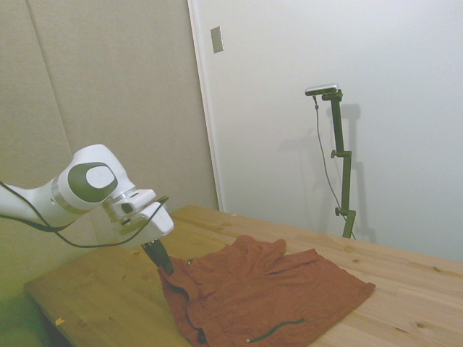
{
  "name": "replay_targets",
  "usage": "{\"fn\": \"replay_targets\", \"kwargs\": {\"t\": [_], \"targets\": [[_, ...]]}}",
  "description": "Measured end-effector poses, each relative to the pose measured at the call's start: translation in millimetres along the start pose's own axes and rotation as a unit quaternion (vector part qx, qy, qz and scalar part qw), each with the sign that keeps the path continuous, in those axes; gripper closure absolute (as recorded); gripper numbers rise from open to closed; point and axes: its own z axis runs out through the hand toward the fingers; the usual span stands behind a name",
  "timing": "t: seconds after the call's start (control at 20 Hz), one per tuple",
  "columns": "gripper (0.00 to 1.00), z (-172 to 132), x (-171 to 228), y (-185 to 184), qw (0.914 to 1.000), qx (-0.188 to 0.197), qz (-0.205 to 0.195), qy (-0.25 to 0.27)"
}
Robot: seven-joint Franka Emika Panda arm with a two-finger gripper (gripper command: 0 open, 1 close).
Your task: Fold the shorts
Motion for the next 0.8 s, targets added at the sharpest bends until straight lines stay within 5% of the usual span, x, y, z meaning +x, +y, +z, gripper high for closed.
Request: {"fn": "replay_targets", "kwargs": {"t": [0.2,0.8], "targets": [[1.00,6.1,29.8,31.3,0.9954,0.049,0.025,-0.078],[1.00,70.1,121.8,138.2,0.9800,0.041,0.125,-0.149]]}}
